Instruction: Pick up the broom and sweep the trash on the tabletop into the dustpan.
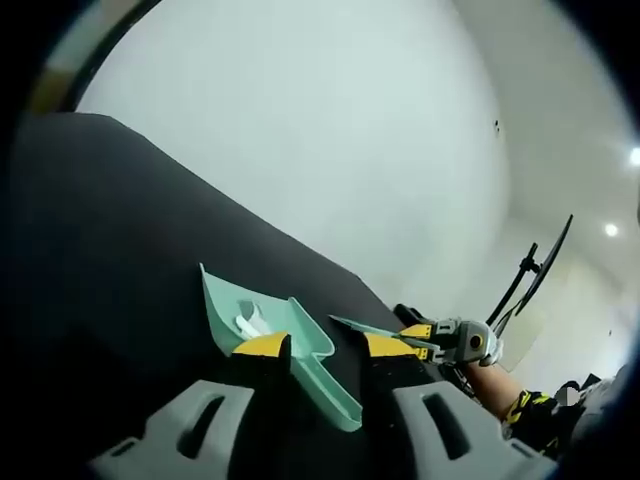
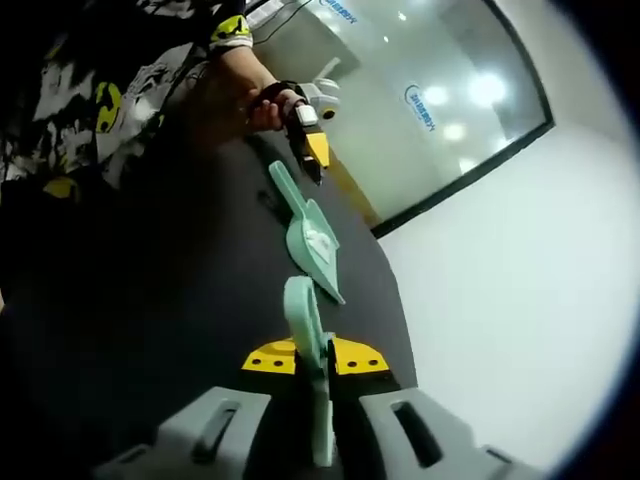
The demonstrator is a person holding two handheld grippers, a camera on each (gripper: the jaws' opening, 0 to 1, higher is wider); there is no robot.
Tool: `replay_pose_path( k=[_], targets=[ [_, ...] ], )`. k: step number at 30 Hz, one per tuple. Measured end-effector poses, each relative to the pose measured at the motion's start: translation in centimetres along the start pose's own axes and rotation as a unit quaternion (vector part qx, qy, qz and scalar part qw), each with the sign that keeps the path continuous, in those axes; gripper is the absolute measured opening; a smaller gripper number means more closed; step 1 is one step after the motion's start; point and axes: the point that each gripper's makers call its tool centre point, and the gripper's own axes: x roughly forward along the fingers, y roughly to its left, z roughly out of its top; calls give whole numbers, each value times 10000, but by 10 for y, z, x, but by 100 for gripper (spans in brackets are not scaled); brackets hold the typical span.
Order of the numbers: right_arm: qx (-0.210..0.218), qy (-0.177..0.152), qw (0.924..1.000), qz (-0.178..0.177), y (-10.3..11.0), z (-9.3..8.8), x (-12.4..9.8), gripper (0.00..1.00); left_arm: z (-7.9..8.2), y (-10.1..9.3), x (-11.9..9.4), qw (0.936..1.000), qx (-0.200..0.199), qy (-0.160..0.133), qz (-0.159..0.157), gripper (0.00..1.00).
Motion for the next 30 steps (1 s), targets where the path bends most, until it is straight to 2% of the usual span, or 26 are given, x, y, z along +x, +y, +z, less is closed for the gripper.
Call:
replay_pose_path(
  k=[6,7,8,11,14,17,22,26,28,30],
  targets=[
    [84,111,9997,212,15,-1,1,13,-3,1,-1,10000,-84,29,14,25],
    [210,98,9994,244,17,-1,-2,13,-2,0,-2,10000,-46,17,13,25],
    [310,88,9991,292,10,-6,-4,14,-2,1,-2,10000,-34,6,17,25],
    [658,1,9965,524,18,-3,-8,17,0,2,-3,10000,-60,-22,27,25],
    [722,168,9944,758,28,-6,-12,19,-1,2,-2,9999,-108,-7,24,25],
    [784,193,9928,888,39,-4,-18,20,-3,0,-3,10000,-87,17,-2,25],
    [1005,42,9930,611,42,12,-44,20,-1,4,-7,10000,-80,-40,28,25],
    [1179,-8,9921,421,42,22,-54,20,-4,5,-8,10000,-75,-20,30,25],
    [1457,7,9893,-1,31,16,-60,19,-5,2,-8,10000,37,-10,17,25],
    [1535,44,9870,-475,19,16,-62,19,-1,3,-8,9992,396,-76,61,25]
  ],
)
